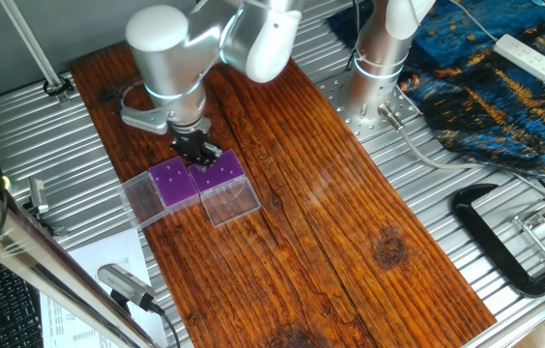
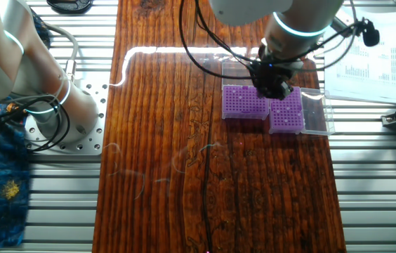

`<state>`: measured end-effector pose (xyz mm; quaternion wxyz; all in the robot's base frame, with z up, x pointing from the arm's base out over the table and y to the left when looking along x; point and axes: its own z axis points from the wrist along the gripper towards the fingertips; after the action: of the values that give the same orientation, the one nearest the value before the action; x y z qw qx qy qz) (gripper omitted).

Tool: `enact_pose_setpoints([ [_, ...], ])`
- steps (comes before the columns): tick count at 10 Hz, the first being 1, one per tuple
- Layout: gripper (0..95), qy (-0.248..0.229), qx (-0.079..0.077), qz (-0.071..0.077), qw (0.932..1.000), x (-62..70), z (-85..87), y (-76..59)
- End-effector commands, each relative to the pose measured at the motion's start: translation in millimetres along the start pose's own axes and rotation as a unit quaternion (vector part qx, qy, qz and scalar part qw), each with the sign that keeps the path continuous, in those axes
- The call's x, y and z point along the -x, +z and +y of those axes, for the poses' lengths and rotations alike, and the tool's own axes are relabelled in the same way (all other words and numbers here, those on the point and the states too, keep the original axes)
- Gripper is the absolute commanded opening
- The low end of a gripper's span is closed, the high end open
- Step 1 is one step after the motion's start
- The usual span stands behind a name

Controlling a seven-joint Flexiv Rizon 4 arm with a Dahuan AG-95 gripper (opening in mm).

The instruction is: Transfer all small pipette tips from one holder to another

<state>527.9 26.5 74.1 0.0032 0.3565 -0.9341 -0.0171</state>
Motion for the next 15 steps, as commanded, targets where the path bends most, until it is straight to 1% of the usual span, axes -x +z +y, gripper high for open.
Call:
enact_pose_setpoints([
  [1, 0.0, 0.001, 0.000, 0.002, 1.0000, 2.6, -2.4, 0.1],
  [4, 0.0, 0.001, -0.001, 0.000, 1.0000, 1.4, -6.6, 5.9],
  [6, 0.0, -0.006, 0.000, 0.000, 1.0000, 3.8, -13.1, 8.0],
  [9, 0.0, -0.011, 0.003, 0.004, 0.9999, 7.1, -17.4, 5.8],
  [10, 0.0, -0.003, 0.005, 0.007, 1.0000, 7.8, -17.8, 4.5],
  [11, 0.0, 0.028, 0.007, 0.009, 0.9996, 7.8, -17.8, 4.5],
  [13, 0.0, 0.095, 0.006, 0.010, 0.9954, 7.8, -17.8, 4.5],
  [14, 0.0, 0.099, 0.007, 0.009, 0.9950, 7.8, -17.8, 4.5],
  [15, 0.0, 0.094, 0.008, 0.007, 0.9955, 7.8, -17.8, 4.5],
])
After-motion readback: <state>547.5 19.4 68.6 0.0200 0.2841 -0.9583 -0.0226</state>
